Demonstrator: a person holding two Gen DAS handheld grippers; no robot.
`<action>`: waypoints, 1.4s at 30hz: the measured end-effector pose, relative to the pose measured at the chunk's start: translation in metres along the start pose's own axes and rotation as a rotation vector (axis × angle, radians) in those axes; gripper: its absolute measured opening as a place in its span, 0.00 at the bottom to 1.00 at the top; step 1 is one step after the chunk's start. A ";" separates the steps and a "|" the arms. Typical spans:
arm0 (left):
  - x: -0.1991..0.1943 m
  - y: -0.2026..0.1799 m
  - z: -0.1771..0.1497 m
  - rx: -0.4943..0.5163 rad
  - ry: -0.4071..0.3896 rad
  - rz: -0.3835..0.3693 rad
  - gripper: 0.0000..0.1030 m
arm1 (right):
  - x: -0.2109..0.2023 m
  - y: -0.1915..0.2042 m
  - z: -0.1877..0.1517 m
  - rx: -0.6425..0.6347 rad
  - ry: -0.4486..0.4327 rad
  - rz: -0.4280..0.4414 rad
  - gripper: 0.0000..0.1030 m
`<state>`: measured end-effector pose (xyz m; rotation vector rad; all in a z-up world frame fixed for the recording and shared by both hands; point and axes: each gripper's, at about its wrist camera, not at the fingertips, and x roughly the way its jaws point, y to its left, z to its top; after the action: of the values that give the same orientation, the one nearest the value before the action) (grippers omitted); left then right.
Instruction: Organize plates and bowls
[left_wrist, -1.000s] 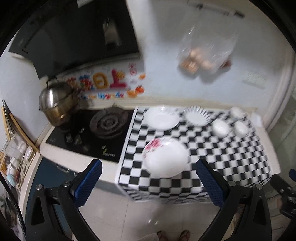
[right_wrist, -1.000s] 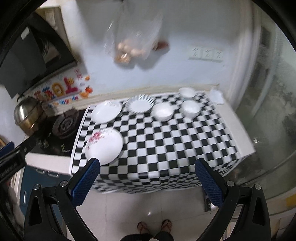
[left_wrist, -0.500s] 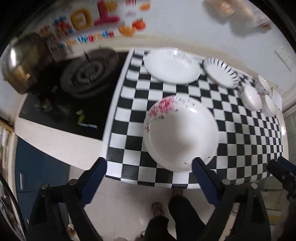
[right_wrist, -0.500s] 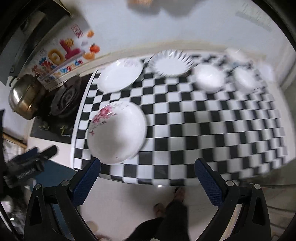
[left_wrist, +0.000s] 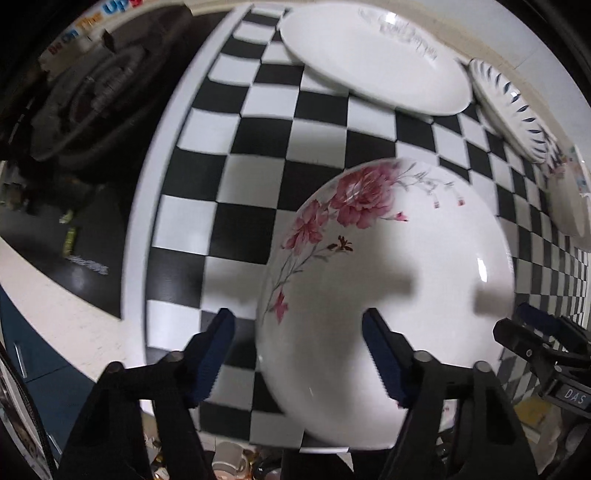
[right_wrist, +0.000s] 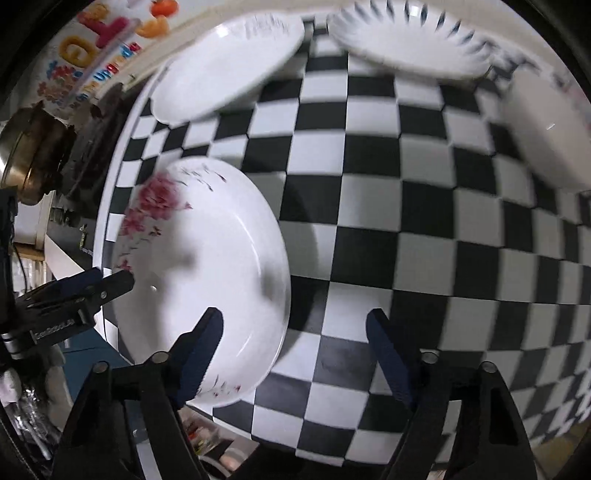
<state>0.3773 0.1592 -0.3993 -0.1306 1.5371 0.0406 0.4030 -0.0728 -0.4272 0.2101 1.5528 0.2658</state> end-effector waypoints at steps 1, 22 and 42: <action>0.006 0.000 0.002 -0.005 0.017 -0.005 0.54 | 0.004 -0.001 0.002 0.004 0.009 0.010 0.73; -0.013 0.013 0.008 -0.062 -0.007 -0.095 0.22 | 0.015 -0.002 0.005 -0.048 0.023 0.128 0.15; -0.022 -0.141 0.004 0.194 -0.059 -0.137 0.20 | -0.088 -0.148 -0.041 0.099 -0.176 0.059 0.13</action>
<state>0.3956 0.0208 -0.3689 -0.0791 1.4612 -0.2107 0.3675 -0.2418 -0.3878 0.3482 1.3874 0.2110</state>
